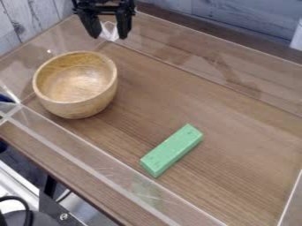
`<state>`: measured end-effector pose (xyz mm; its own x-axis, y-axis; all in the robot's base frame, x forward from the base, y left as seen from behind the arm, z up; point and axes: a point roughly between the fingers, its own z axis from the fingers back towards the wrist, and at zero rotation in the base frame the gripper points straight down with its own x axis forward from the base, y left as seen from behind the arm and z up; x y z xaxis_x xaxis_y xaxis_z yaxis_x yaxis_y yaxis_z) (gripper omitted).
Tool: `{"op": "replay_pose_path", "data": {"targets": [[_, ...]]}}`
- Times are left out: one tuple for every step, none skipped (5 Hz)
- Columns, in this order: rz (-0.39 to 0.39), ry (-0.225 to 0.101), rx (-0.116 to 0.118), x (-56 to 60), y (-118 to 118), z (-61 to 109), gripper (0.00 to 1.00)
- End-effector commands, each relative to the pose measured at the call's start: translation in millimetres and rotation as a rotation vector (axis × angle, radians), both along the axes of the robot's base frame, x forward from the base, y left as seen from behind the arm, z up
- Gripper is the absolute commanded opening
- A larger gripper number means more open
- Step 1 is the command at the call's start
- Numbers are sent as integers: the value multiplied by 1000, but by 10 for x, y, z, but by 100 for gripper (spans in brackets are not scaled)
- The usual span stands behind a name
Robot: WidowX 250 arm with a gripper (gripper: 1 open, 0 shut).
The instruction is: Remove the green block from inside the brown bowl and put it on the table
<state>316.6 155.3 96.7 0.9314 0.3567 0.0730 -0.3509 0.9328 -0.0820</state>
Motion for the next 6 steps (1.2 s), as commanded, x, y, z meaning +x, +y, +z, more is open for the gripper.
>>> {"op": "replay_pose_path", "data": {"targets": [[39,-61,51,108,166,157,100],[66,-56,62,143,258,80,100],[80,-50,72,190,325,4,100],[101,-47,81,244,416,-68,100],[125,-39,86,282,489,-155,100],[145,-33,90,329,550,-239,100]]}}
